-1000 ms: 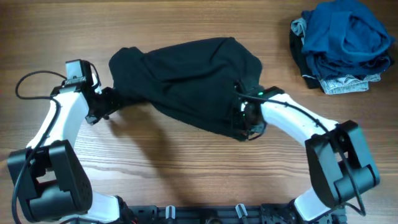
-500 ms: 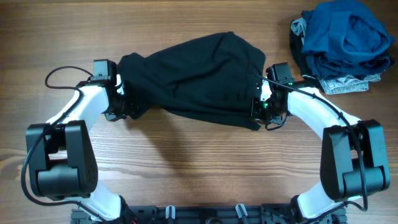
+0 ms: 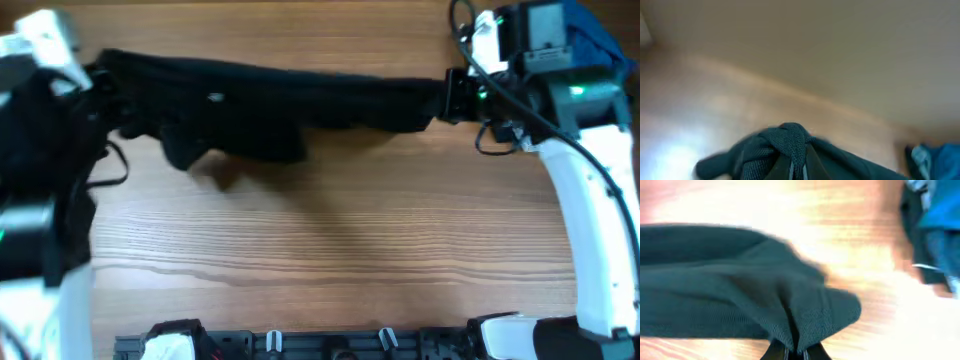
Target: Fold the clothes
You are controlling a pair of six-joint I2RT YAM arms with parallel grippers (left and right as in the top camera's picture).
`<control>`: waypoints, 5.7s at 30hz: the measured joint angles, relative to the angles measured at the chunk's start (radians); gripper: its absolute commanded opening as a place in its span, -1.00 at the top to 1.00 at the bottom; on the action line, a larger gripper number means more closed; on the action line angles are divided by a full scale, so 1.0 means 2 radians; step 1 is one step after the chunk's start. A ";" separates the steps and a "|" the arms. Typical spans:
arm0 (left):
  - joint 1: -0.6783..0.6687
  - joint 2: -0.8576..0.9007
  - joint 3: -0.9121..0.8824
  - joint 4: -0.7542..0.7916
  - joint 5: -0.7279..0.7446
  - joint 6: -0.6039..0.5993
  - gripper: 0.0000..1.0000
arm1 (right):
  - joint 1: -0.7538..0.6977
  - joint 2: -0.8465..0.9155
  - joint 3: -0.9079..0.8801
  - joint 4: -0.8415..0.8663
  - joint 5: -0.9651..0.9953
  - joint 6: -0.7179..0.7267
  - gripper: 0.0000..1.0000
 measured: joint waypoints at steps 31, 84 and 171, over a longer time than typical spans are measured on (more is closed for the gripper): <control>-0.001 0.252 0.140 0.124 -0.017 0.045 0.92 | -0.043 0.216 0.180 0.197 -0.026 -0.156 0.91; 0.000 0.254 -0.041 -0.365 0.075 0.045 0.92 | -0.047 0.066 -0.248 -0.083 -0.101 -0.107 0.91; -0.056 0.314 -0.081 -0.125 -0.054 0.014 -1.00 | -0.047 0.019 -0.299 0.179 -0.047 0.004 -0.83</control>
